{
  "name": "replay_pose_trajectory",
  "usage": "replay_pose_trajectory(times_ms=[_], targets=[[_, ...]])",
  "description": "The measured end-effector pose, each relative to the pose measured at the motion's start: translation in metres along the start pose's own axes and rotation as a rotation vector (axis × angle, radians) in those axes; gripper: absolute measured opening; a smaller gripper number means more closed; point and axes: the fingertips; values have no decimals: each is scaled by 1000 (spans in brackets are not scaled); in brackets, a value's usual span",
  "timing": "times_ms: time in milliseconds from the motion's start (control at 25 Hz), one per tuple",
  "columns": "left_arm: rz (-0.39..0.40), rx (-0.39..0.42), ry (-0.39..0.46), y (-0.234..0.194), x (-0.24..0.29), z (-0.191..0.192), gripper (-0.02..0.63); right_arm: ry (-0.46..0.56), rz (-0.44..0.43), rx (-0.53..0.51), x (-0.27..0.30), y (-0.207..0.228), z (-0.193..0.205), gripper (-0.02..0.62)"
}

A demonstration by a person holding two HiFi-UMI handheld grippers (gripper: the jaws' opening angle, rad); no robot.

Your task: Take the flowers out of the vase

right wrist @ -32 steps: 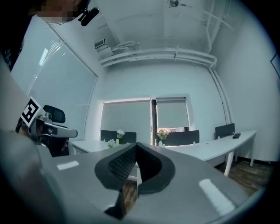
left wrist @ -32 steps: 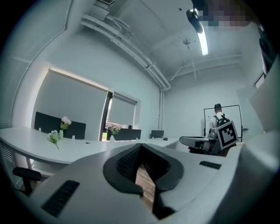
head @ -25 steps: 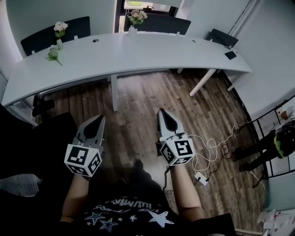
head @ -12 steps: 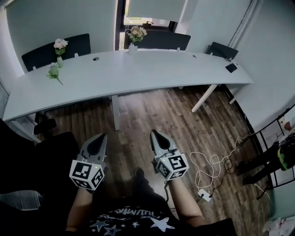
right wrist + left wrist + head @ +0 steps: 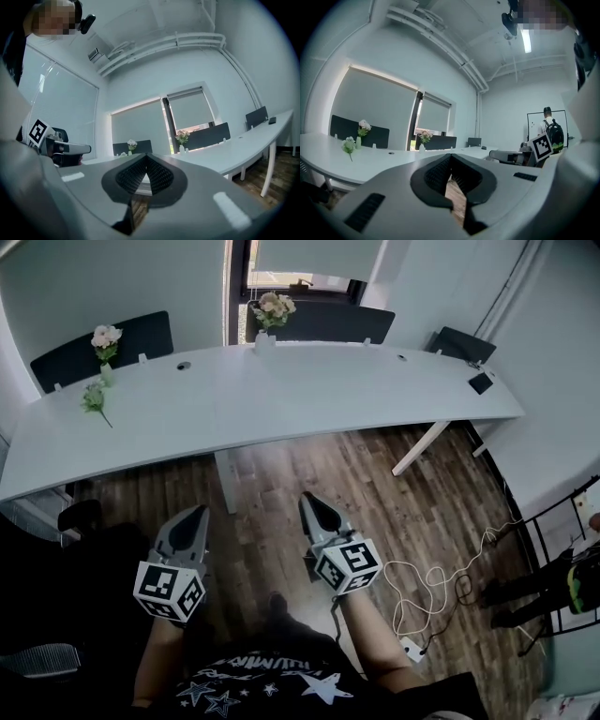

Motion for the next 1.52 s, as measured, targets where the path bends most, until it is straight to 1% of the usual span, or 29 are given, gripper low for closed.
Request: replay_pose_trajectory(times_ms=[200, 440, 640, 840, 1040, 1240, 1520], targets=[[-29, 0, -11, 1, 45, -3, 9, -33, -43, 9, 27, 34, 1, 3], [-59, 8, -28, 1, 89, 0, 9, -51, -65, 46, 55, 78, 5, 3], [-74, 8, -32, 1, 114, 7, 9, -73, -88, 31, 70, 100, 15, 3], [-78, 7, -47, -5, 128, 10, 9, -92, -89, 42, 82, 113, 22, 3], [-73, 13, -39, -27, 145, 3, 9, -109, -76, 47, 105, 118, 27, 3], [-35, 12, -42, -58, 176, -1, 9, -118, -49, 35, 137, 126, 27, 3], [8, -2, -51, -111, 224, -4, 9, -127, 1, 35, 201, 147, 24, 3]])
Point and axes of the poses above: the fingertips, and each gripper's own axes: x forward along the fingers, y to its right, z out of its underside, and after that the axes turned 5 degrees about z, right-handed
